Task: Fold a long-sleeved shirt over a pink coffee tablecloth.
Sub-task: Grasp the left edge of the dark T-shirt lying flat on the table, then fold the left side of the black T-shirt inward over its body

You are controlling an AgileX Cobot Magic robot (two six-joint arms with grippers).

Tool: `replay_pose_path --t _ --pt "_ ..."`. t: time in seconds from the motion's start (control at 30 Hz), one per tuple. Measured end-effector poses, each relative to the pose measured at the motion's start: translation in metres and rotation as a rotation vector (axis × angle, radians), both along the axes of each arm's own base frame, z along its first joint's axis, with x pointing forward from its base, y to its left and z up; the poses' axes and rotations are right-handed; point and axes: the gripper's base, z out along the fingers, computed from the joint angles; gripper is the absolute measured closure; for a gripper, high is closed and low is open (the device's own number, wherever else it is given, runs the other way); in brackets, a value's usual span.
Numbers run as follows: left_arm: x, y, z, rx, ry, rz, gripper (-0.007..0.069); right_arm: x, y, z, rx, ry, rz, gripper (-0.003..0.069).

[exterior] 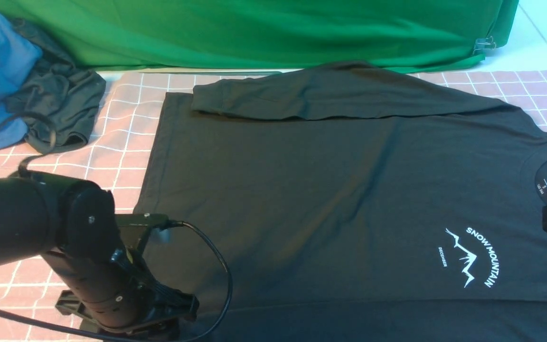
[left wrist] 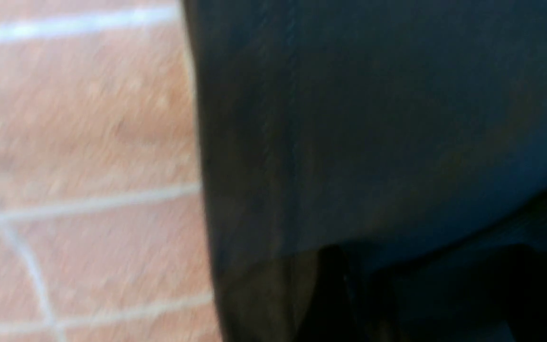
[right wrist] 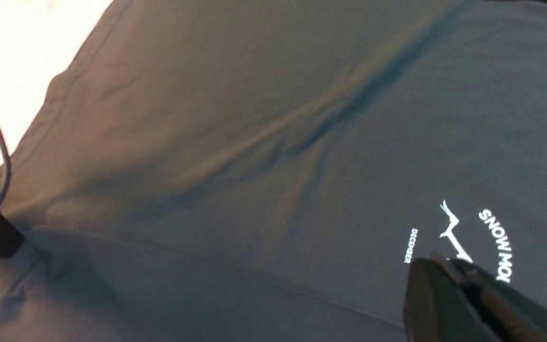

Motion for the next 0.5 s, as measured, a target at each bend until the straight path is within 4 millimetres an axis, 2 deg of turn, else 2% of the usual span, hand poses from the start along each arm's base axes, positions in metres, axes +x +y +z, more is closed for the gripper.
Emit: replay_pose_path --t 0.07,0.27,0.3,0.33,0.47,0.5 --pt "0.001 -0.001 -0.002 -0.005 -0.007 -0.006 0.0185 0.000 0.000 0.000 0.000 -0.004 0.000 0.0617" --pt "0.002 -0.001 -0.005 -0.001 0.007 -0.016 0.0347 0.000 0.000 0.001 0.001 -0.008 -0.001 0.0615" --pt "0.002 -0.001 -0.005 -0.004 0.010 -0.015 0.0387 0.000 0.000 0.001 0.001 -0.008 -0.001 0.0614" --pt "0.002 -0.002 -0.004 -0.009 0.015 -0.012 0.0459 0.000 0.000 0.001 0.001 -0.008 -0.001 0.0614" --pt "-0.001 -0.003 0.002 -0.008 0.064 -0.019 0.0578 0.000 0.000 0.001 0.001 -0.008 -0.001 0.0613" --pt "-0.002 -0.003 0.006 -0.010 0.069 -0.022 0.0579 0.000 0.000 0.001 0.001 -0.008 -0.001 0.0613"
